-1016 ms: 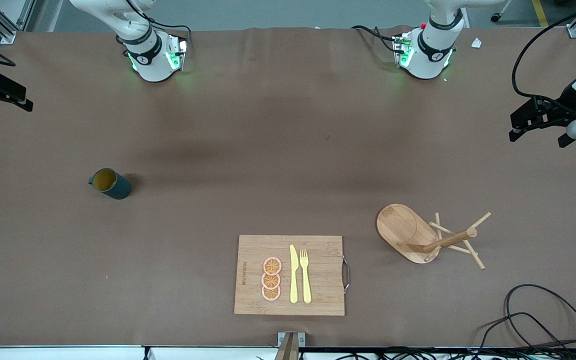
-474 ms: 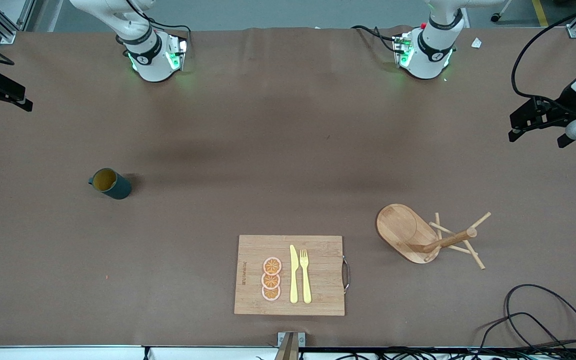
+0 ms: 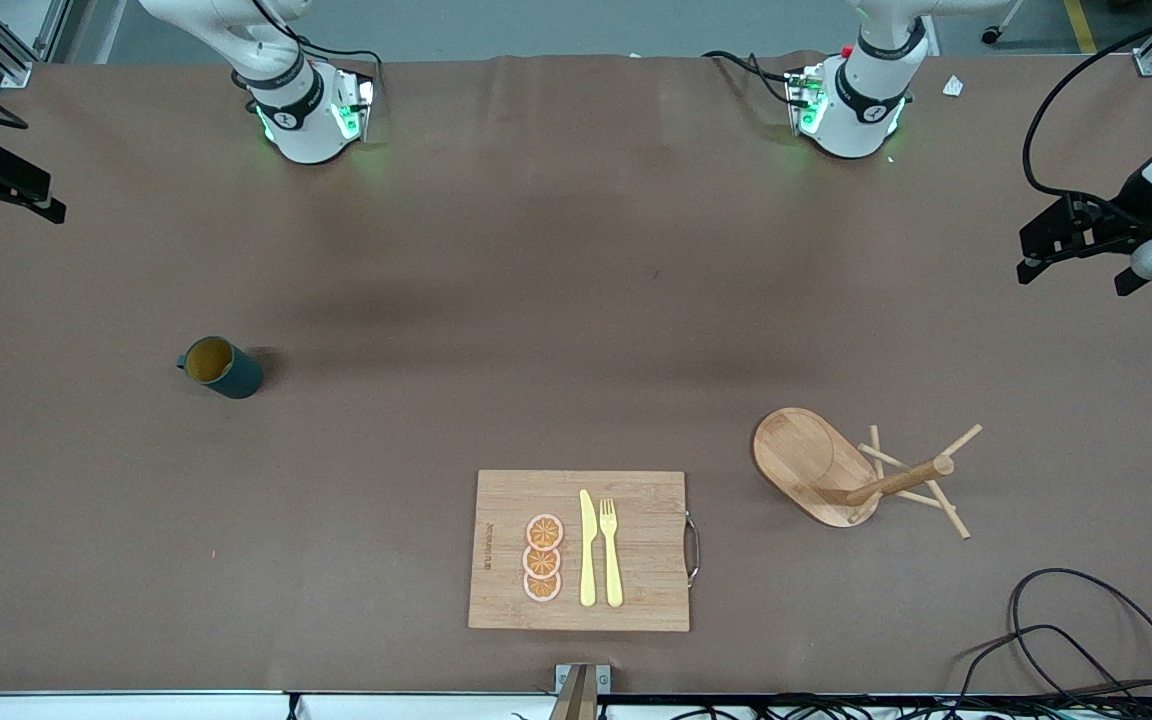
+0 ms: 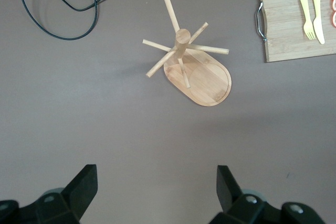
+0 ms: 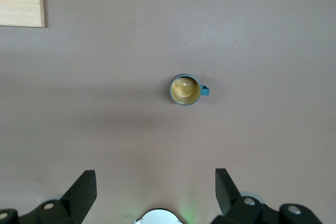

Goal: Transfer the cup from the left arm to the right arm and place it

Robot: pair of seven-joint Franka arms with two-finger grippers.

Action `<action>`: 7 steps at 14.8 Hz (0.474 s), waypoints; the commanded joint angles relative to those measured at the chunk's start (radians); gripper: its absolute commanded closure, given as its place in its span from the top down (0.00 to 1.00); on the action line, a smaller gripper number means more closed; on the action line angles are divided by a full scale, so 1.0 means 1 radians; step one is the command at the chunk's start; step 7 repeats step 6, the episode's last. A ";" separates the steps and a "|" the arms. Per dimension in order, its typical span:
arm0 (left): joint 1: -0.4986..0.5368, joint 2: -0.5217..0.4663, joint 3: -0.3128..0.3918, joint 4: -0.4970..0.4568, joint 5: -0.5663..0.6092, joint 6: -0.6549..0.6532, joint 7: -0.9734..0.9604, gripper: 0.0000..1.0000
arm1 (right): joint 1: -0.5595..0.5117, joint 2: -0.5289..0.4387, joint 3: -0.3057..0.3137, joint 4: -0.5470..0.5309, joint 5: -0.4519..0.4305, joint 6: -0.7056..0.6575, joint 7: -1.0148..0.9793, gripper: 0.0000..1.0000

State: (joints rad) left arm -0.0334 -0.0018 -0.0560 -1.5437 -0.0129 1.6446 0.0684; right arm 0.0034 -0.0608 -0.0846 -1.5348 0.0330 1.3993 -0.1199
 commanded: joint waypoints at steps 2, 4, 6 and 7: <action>0.000 0.011 -0.004 0.025 0.022 -0.008 -0.007 1.00 | -0.013 -0.033 0.003 -0.033 0.016 0.012 0.003 1.00; 0.001 0.011 -0.004 0.025 0.022 -0.008 -0.007 1.00 | -0.014 -0.034 0.003 -0.033 0.016 0.012 0.003 1.00; 0.003 0.011 -0.004 0.024 0.021 -0.008 -0.006 1.00 | -0.014 -0.034 -0.003 -0.033 0.016 0.012 0.003 1.00; 0.003 0.011 -0.004 0.024 0.021 -0.008 -0.006 1.00 | -0.014 -0.034 -0.003 -0.033 0.016 0.012 0.003 1.00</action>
